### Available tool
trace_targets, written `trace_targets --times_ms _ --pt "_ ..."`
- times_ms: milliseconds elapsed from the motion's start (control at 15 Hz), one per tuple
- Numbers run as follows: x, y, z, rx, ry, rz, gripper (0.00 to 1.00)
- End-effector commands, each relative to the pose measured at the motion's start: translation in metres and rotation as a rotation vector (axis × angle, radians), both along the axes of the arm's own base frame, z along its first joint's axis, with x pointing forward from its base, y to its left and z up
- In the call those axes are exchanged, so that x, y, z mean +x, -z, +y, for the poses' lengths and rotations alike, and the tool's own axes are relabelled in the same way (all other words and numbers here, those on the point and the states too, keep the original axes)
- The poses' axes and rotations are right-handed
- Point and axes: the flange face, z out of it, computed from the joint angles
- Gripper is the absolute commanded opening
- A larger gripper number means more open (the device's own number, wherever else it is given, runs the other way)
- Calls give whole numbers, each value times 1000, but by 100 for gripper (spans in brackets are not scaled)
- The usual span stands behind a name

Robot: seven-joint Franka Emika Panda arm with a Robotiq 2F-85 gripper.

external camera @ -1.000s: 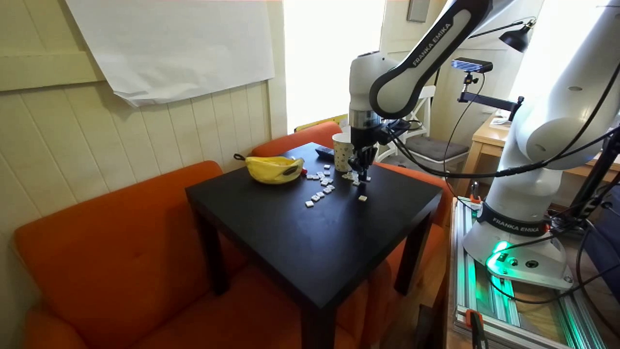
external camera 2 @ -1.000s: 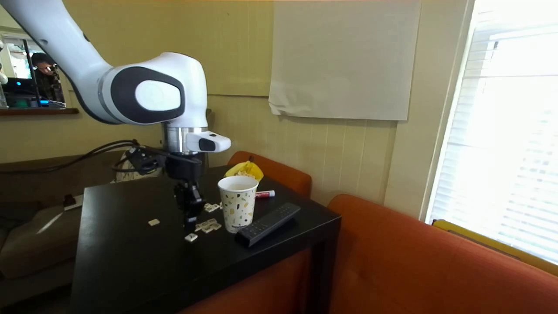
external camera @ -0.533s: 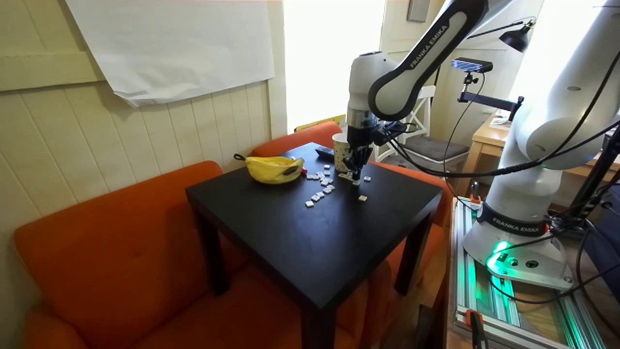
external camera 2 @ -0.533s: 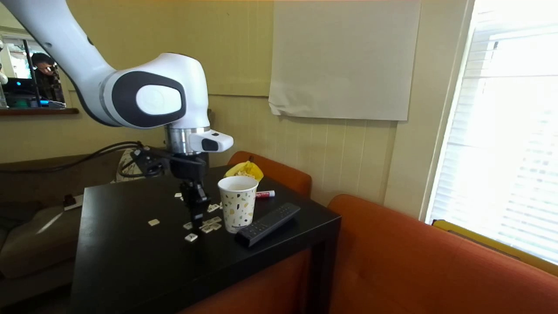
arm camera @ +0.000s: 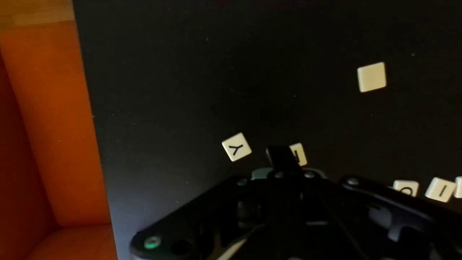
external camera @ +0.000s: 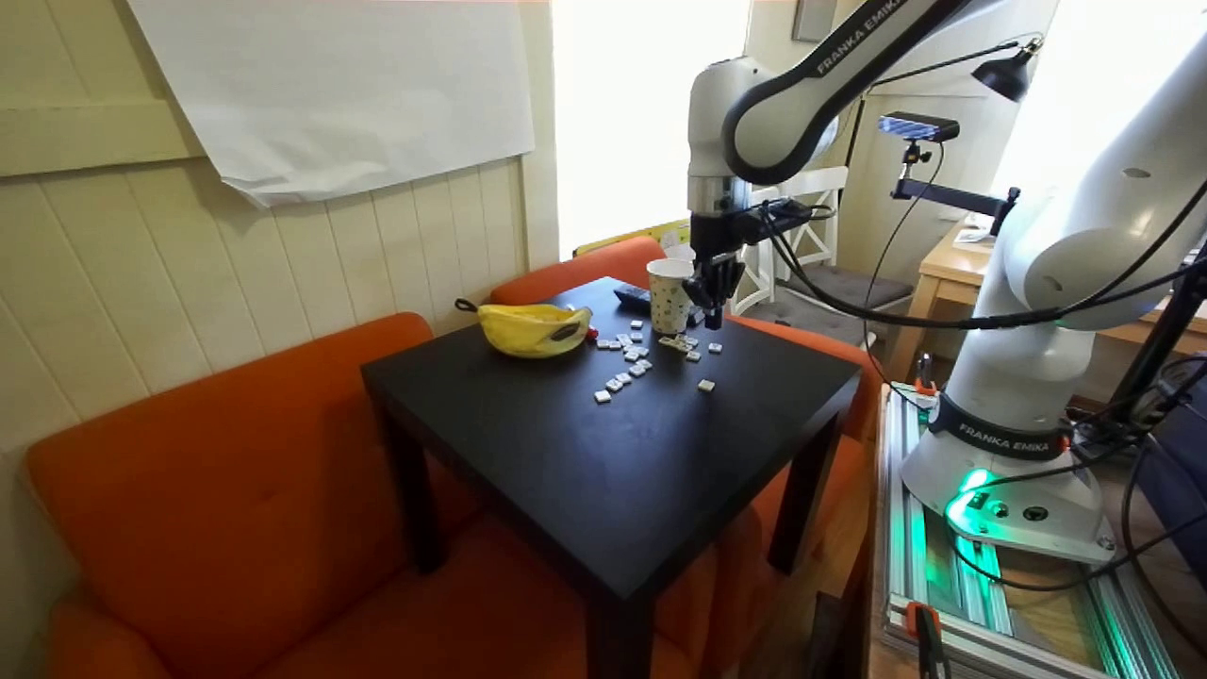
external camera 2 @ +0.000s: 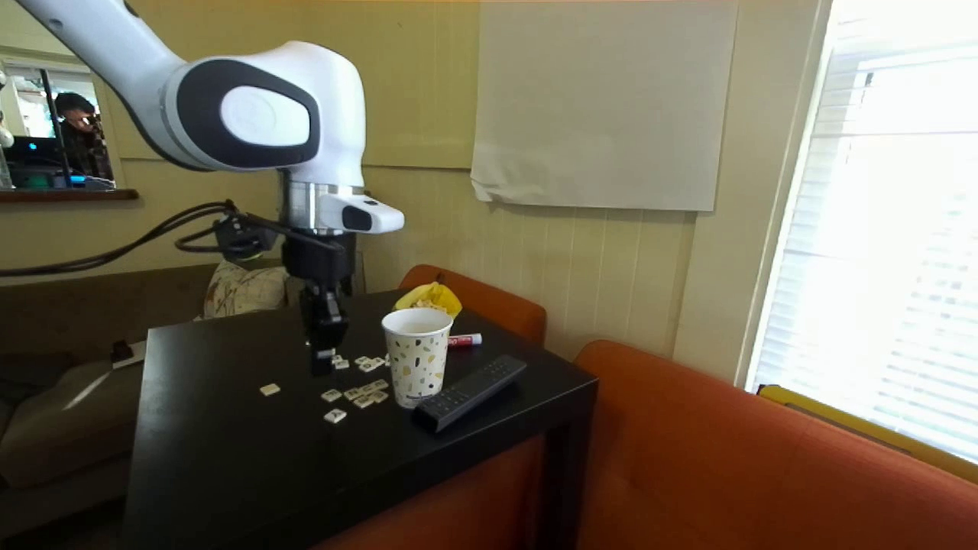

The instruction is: Push some of the letter blocks forward

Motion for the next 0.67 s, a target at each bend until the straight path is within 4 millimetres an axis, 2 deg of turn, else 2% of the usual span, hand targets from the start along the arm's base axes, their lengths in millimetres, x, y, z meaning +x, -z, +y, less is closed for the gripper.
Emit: trace_targets --times_ms 0,267,600 --pt "-12 -15 -14 -24 32 46 0" --pt "-15 2 -25 -34 51 81 0" --pt "-9 28 -22 -20 52 92 0"
